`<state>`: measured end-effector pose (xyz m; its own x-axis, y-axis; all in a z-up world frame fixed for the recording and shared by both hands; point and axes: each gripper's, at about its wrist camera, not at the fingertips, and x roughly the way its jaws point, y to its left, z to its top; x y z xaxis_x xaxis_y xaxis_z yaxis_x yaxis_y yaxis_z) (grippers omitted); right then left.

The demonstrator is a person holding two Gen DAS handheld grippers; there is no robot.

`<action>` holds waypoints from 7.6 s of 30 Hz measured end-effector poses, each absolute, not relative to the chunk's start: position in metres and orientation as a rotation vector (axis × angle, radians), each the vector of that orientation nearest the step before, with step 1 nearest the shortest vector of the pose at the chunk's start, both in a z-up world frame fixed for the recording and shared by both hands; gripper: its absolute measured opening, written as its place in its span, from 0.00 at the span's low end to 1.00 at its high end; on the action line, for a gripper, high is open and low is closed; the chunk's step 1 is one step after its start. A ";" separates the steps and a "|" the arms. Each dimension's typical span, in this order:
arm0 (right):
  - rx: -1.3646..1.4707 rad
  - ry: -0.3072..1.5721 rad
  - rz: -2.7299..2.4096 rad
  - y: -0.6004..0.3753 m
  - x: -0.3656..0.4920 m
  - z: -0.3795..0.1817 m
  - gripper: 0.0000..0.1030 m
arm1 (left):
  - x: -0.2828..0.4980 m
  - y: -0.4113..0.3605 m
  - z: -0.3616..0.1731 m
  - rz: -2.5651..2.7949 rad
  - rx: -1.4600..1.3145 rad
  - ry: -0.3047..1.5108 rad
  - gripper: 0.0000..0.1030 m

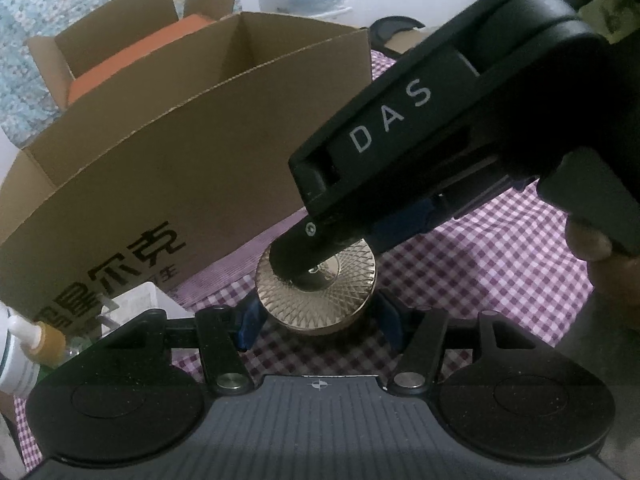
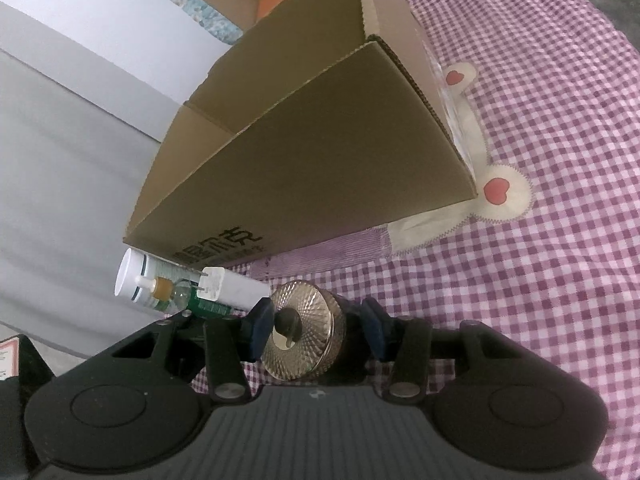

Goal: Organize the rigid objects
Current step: 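Lift the gold-lidded jar off the table with the right gripper, then carry the gold-lidded jar into the cardboard box and open the right gripper, then move the open right gripper back toward the white charger, then grasp the white charger plug with the right gripper and lift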

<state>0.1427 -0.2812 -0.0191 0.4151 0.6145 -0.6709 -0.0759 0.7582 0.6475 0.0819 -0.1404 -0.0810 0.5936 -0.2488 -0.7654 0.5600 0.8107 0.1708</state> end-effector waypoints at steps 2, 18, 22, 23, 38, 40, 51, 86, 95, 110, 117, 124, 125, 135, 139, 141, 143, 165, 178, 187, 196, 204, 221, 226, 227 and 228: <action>0.589 1.064 0.468 -0.283 0.143 -0.020 0.50 | 0.084 -0.139 -0.082 -0.488 0.416 0.806 0.59; 0.592 1.051 0.463 -0.281 0.137 -0.020 0.53 | 0.088 -0.131 -0.083 -0.491 0.364 0.809 0.56; 0.585 1.043 0.460 -0.280 0.135 -0.019 0.53 | 0.089 -0.130 -0.080 -0.491 0.346 0.811 0.54; 0.583 1.041 0.460 -0.279 0.135 -0.018 0.52 | 0.089 -0.129 -0.079 -0.490 0.341 0.810 0.54; 0.560 0.999 0.464 -0.277 0.120 -0.005 0.48 | 0.068 -0.127 -0.070 -0.469 0.341 0.772 0.54; 0.552 0.990 0.464 -0.276 0.118 -0.002 0.48 | 0.065 -0.127 -0.066 -0.467 0.341 0.762 0.54; 0.500 0.904 0.483 -0.272 0.110 0.042 0.48 | 0.057 -0.120 -0.018 -0.450 0.305 0.693 0.54; 0.301 1.155 0.562 -0.217 0.394 0.045 0.48 | 0.301 -0.105 -0.009 -0.198 0.007 1.031 0.54; 0.319 1.194 0.538 -0.215 0.412 0.022 0.48 | 0.321 -0.109 -0.025 -0.162 0.026 1.102 0.54; 0.290 1.146 0.509 -0.212 0.414 0.017 0.49 | 0.323 -0.113 -0.027 -0.162 0.034 1.109 0.57; 0.333 1.024 0.522 -0.228 0.381 0.052 0.48 | 0.300 -0.118 0.003 -0.208 0.011 1.034 0.70; 0.371 0.818 0.503 -0.256 0.304 0.111 0.49 | 0.245 -0.123 0.044 -0.303 -0.009 0.926 0.86; 0.377 0.784 0.503 -0.261 0.288 0.120 0.50 | 0.236 -0.123 0.048 -0.309 -0.006 0.908 0.90; 0.471 0.574 0.484 -0.293 0.150 0.156 0.77 | 0.136 -0.114 0.071 -0.440 0.044 0.809 1.00; 0.498 0.552 0.472 -0.298 0.110 0.150 0.83 | 0.104 -0.102 0.064 -0.467 0.053 0.825 1.00; 0.493 0.551 0.453 -0.300 0.094 0.145 0.88 | 0.088 -0.093 0.058 -0.477 0.056 0.828 1.00; 0.487 0.559 0.434 -0.302 0.082 0.139 0.88 | 0.074 -0.087 0.051 -0.490 0.059 0.830 1.00; 0.499 0.865 0.535 -0.232 0.110 0.059 0.74 | 0.033 -0.058 -0.030 -0.312 0.209 0.763 0.93; 0.479 0.987 0.555 -0.199 0.161 0.020 0.53 | 0.057 -0.054 -0.060 -0.279 0.201 0.755 0.67; 0.441 1.038 0.569 -0.178 0.184 0.005 0.53 | 0.069 -0.068 -0.072 -0.255 0.244 0.770 0.67; 0.374 1.080 0.585 -0.157 0.196 -0.006 0.53 | 0.077 -0.065 -0.072 -0.256 0.217 0.783 0.67; 0.340 1.117 0.572 -0.163 0.191 -0.010 0.52 | 0.074 -0.065 -0.067 -0.328 0.187 0.778 0.66; 0.330 1.145 0.542 -0.203 0.160 -0.001 0.53 | 0.063 -0.081 -0.065 -0.426 0.296 0.774 0.63; 0.280 1.143 0.554 -0.201 0.157 0.002 0.55 | 0.066 -0.094 -0.065 -0.442 0.306 0.760 0.59; 0.268 1.143 0.556 -0.201 0.156 0.003 0.55 | 0.069 -0.095 -0.065 -0.443 0.308 0.757 0.59; 0.254 1.142 0.559 -0.200 0.156 0.003 0.55 | 0.070 -0.096 -0.065 -0.446 0.309 0.755 0.59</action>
